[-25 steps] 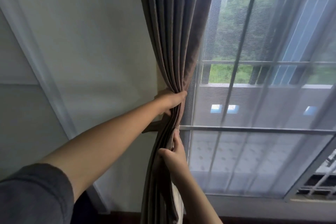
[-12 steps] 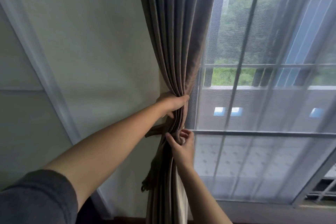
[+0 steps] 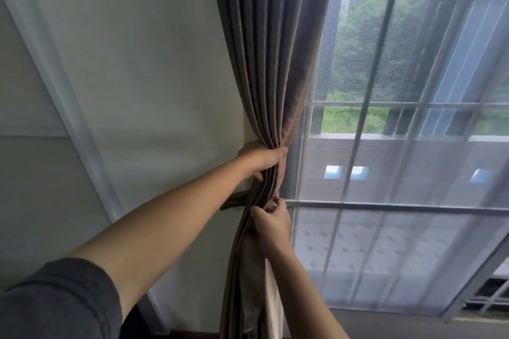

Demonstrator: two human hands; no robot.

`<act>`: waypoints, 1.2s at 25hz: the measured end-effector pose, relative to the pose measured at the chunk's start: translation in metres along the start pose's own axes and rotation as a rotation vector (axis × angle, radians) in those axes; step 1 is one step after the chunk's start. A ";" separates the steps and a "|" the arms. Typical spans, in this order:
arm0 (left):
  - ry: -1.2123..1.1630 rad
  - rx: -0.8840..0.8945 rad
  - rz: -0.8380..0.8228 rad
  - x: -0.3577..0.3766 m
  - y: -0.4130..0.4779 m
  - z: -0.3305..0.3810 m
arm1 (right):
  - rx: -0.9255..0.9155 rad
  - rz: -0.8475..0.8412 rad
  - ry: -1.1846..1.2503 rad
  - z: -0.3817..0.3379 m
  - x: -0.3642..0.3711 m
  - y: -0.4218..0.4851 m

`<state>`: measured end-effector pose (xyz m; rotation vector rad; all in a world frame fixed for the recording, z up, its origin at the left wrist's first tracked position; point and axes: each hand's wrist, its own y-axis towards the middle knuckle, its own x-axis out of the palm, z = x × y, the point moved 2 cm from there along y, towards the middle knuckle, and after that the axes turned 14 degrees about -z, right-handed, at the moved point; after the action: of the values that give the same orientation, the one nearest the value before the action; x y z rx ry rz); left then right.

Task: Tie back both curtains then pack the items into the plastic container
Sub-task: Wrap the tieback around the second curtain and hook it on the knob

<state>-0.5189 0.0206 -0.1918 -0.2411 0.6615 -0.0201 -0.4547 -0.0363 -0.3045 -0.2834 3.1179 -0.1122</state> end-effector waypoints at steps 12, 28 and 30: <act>0.043 -0.013 0.011 0.000 0.001 0.000 | 0.017 -0.083 0.631 -0.012 0.015 -0.003; -0.035 -0.005 0.076 0.003 -0.001 -0.001 | 0.035 0.210 -0.322 -0.001 0.004 0.038; -0.094 0.020 0.046 0.001 -0.001 -0.001 | 0.023 0.250 -0.383 -0.003 0.000 0.042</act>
<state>-0.5183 0.0196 -0.1932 -0.2065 0.5733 0.0281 -0.4618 0.0047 -0.3044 0.0803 2.7396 -0.0793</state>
